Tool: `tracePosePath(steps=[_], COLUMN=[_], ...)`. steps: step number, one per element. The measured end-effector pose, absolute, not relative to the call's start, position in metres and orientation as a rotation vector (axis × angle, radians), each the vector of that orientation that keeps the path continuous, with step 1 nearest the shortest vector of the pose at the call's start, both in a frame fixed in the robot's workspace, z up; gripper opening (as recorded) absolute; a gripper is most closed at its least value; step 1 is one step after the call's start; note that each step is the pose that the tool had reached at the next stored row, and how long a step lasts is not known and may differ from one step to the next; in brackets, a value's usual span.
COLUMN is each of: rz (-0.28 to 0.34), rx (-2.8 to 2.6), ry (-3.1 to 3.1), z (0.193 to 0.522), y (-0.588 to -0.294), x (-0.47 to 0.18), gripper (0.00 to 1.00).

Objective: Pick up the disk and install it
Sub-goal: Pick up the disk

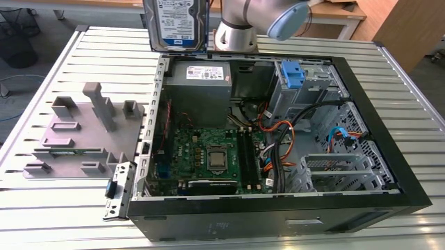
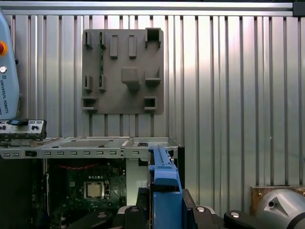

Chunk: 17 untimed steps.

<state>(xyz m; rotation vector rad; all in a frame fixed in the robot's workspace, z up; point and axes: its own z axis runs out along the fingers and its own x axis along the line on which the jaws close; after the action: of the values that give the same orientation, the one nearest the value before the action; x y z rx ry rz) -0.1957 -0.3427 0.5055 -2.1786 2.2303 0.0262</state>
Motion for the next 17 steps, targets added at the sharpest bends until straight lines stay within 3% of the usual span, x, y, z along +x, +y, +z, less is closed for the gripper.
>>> tracePosePath(steps=[17], rz=[0.027], rx=[-2.179], ry=[2.231], z=[0.505], y=[-0.343], x=[-0.155], gripper=[0.36])
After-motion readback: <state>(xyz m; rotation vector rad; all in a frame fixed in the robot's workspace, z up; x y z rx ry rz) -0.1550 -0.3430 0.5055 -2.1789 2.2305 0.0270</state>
